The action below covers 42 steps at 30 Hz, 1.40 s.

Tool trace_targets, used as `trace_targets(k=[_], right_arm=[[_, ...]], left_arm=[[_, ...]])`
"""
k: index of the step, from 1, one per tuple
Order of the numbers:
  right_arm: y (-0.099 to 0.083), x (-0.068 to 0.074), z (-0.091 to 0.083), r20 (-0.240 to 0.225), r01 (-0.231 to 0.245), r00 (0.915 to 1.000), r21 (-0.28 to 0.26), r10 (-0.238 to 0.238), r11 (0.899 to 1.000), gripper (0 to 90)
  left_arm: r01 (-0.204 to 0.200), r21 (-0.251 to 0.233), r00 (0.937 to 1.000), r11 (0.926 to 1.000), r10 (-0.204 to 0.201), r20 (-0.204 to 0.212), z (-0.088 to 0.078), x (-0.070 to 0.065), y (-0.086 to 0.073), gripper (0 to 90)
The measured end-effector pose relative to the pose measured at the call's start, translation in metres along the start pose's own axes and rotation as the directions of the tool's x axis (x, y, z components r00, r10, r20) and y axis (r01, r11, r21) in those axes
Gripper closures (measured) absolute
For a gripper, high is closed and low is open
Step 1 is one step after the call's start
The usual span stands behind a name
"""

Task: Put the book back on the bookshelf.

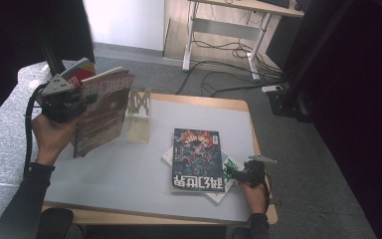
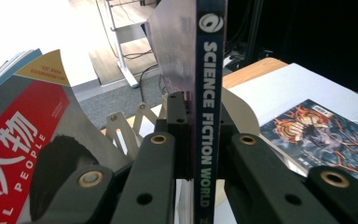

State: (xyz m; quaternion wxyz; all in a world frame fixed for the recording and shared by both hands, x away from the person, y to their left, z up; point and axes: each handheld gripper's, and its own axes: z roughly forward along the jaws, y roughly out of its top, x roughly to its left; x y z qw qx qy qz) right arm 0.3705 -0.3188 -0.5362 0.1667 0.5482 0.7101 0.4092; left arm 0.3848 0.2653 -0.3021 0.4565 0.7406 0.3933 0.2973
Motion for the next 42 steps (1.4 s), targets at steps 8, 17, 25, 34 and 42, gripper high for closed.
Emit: trace_targets(k=[8,17,25,34,42], right_arm=[[0.0,0.0,0.0,-0.002,-0.002,1.0,0.002,0.002,1.0,8.4],[0.0,0.0,0.0,-0.001,-0.002,1.0,0.003,0.002,1.0,8.4],[0.0,0.0,0.0,-0.002,0.0,1.0,0.002,0.0,1.0,8.4],[0.0,0.0,0.0,-0.001,-0.002,1.0,0.001,0.002,1.0,8.4],[0.0,0.0,0.0,-0.001,-0.001,1.0,0.0,0.001,1.0,8.4]], left_arm=[[0.019,-0.007,0.9996,0.9998,-0.019,-0.022,0.019,0.008,0.001,84.0],[0.045,-0.04,0.9981,0.9982,-0.047,-0.039,0.041,0.013,0.002,84.0],[0.023,-0.054,0.9972,0.9983,-0.027,-0.07,0.061,0.013,-0.004,84.0],[0.032,-0.058,0.9966,0.9978,-0.036,-0.074,0.071,0.016,-0.018,83.9],[0.043,-0.035,0.9967,0.9984,-0.046,-0.066,0.061,0.021,-0.025,83.4]])
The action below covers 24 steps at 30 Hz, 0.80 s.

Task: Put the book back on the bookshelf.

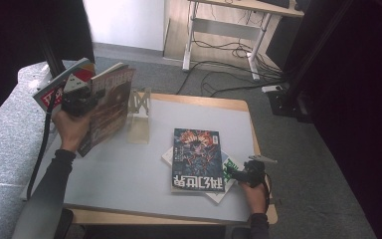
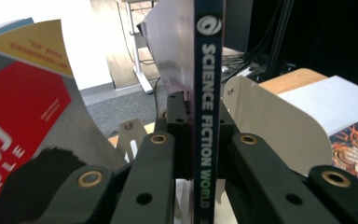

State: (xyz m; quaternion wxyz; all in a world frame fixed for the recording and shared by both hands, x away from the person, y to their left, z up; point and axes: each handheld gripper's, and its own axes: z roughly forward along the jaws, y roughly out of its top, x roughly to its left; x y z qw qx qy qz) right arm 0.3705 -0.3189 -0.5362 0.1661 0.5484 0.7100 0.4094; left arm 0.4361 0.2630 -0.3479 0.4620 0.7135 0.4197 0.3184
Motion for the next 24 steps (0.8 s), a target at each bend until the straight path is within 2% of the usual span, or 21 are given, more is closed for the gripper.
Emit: trace_targets(k=[15,24], right_arm=[[0.0,0.0,0.0,0.0,-0.001,1.0,-0.001,0.001,1.0,8.4],[0.0,0.0,0.0,0.0,-0.001,1.0,0.0,0.001,1.0,8.4]], left_arm=[[-0.005,0.091,0.9998,0.9958,0.004,0.021,-0.027,0.004,-0.017,82.7],[-0.003,0.116,1.0,0.9932,0.003,0.003,-0.036,0.007,-0.026,80.6]])
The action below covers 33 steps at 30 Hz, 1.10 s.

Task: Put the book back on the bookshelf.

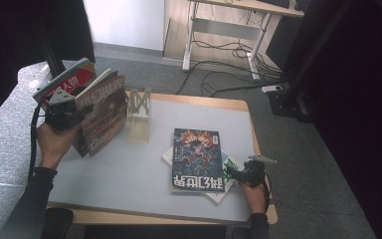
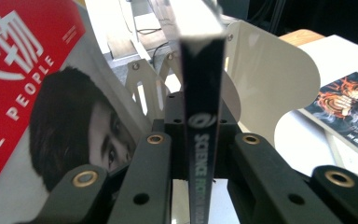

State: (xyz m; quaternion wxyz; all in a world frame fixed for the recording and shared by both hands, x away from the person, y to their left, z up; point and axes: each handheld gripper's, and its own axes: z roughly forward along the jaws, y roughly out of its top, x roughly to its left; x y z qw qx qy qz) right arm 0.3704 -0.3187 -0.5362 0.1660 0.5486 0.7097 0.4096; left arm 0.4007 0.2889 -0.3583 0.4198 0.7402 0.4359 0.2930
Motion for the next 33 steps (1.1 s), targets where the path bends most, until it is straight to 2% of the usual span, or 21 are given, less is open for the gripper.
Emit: trace_targets(k=[7,14,18,20,23,29,33], right_arm=[[0.0,0.0,0.0,0.0,0.0,1.0,0.0,0.0,1.0,8.4],[0.0,0.0,0.0,0.0,0.0,1.0,0.001,0.0,1.0,8.4],[0.0,0.0,0.0,0.0,0.0,1.0,0.001,0.0,1.0,8.4],[0.0,0.0,0.0,0.0,-0.001,1.0,0.0,0.001,1.0,8.4],[0.0,0.0,0.0,0.0,0.0,1.0,0.001,0.0,1.0,8.4],[0.0,0.0,0.0,0.0,-0.002,1.0,0.002,0.002,1.0,8.4],[0.0,0.0,0.0,0.0,0.0,1.0,0.001,0.0,1.0,8.4]], left_arm=[[0.002,0.012,0.9997,0.9999,-0.002,-0.023,0.006,0.001,0.006,75.7],[0.007,-0.007,1.0,1.0,-0.007,-0.003,0.008,-0.002,0.018,73.1],[-0.008,0.015,1.0,0.9999,0.008,-0.003,0.009,-0.003,0.024,72.9],[0.006,0.012,0.9998,0.9999,-0.006,0.019,0.009,-0.002,0.025,76.2],[0.054,-0.014,0.9974,0.9985,-0.053,0.048,0.008,0.001,0.027,83.1],[0.033,-0.043,0.9994,0.9985,-0.033,-0.009,0.009,-0.004,0.035,84.2],[0.037,-0.068,0.9991,0.997,-0.038,-0.017,0.015,-0.006,0.04,84.3]])
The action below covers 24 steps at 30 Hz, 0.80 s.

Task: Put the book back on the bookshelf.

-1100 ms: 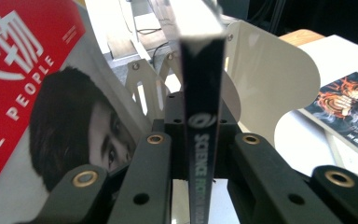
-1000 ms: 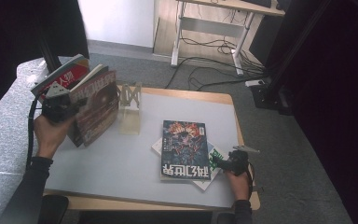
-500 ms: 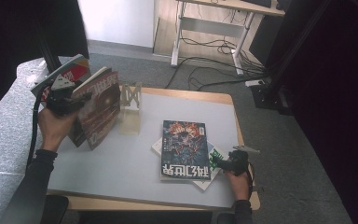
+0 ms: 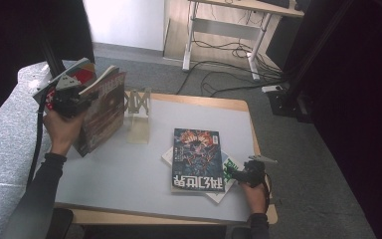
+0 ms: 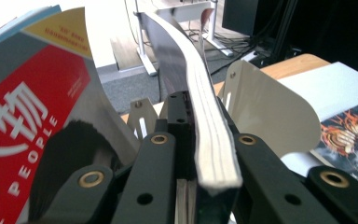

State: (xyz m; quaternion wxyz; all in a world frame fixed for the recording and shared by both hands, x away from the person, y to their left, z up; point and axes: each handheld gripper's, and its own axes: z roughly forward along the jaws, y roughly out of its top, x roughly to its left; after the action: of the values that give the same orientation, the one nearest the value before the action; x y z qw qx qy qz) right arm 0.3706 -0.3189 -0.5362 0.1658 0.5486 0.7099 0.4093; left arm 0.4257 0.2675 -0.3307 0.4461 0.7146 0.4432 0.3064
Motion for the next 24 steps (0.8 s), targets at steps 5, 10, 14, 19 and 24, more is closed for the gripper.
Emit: trace_targets(k=[5,10,14,19,24], right_arm=[[0.0,0.0,0.0,-0.001,0.001,1.0,0.002,-0.001,1.0,8.4],[0.0,0.0,0.0,-0.002,0.001,1.0,0.001,-0.001,1.0,8.4],[0.0,0.0,0.0,-0.001,-0.001,1.0,-0.001,0.001,1.0,8.4],[0.0,0.0,0.0,-0.001,-0.001,1.0,0.0,0.001,1.0,8.4],[0.0,0.0,0.0,-0.001,0.0,1.0,-0.001,0.0,1.0,8.4]], left_arm=[[0.023,-0.038,0.9997,0.999,-0.024,-0.009,0.007,-0.003,0.006,84.2],[0.037,-0.058,0.9988,0.9976,-0.038,-0.032,0.015,0.0,0.003,84.2],[0.04,-0.06,0.9987,0.9974,-0.042,-0.03,0.018,0.001,-0.002,84.1],[0.042,-0.053,0.9985,0.9977,-0.044,-0.033,0.018,0.002,-0.009,83.9],[0.023,-0.033,0.9978,0.9992,-0.025,-0.061,0.014,0.004,-0.013,81.7]])
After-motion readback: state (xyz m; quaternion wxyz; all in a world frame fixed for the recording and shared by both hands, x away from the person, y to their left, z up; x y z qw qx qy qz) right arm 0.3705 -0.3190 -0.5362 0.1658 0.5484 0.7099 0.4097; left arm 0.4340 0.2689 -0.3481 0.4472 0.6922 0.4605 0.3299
